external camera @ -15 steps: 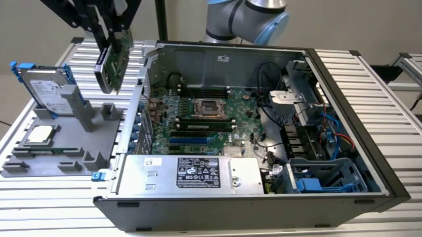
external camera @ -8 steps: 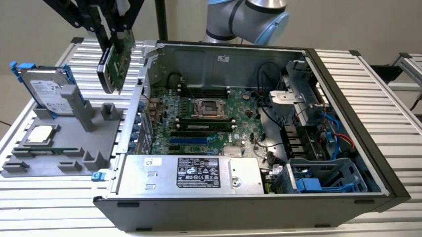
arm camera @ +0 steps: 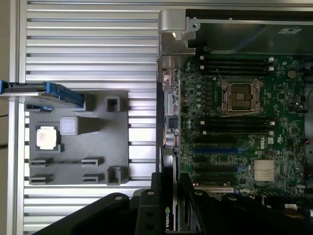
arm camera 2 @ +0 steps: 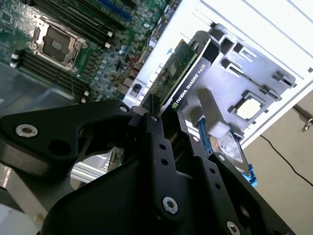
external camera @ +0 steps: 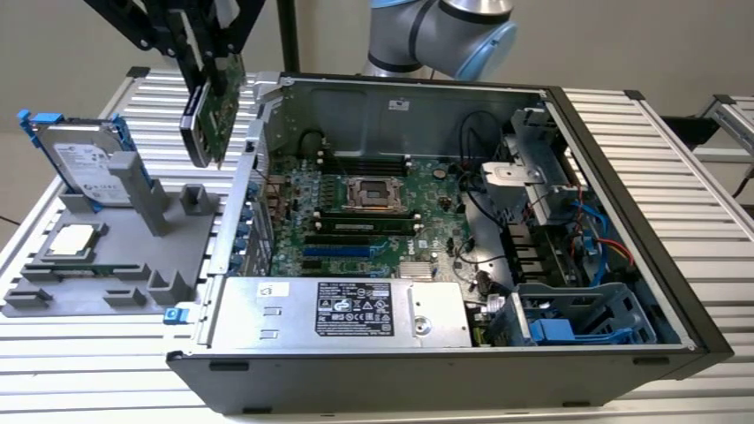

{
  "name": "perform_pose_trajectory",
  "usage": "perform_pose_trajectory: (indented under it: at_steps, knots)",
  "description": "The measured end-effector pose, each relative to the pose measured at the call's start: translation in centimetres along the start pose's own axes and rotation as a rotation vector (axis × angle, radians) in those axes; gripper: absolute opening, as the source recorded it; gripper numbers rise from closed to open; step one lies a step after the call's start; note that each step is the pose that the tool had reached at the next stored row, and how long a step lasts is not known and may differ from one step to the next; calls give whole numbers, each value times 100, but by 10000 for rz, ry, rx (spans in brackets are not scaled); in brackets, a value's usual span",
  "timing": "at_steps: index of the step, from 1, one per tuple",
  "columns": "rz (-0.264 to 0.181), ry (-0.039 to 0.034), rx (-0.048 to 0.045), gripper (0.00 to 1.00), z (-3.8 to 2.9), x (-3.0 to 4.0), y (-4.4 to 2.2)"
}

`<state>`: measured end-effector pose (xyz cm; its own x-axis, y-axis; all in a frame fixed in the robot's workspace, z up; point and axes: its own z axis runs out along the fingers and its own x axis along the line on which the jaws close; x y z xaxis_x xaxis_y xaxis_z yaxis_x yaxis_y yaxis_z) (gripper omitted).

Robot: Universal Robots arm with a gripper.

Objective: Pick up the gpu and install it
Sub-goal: 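Pick up the gpu and move the gpu toward the slot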

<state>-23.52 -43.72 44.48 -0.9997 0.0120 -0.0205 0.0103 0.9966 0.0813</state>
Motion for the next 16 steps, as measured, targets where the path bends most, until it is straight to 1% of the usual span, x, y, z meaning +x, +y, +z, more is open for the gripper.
perform_pose_trajectory:
  at_steps: [16]
  knots:
    - [0,1,0,0,1,-79,2]
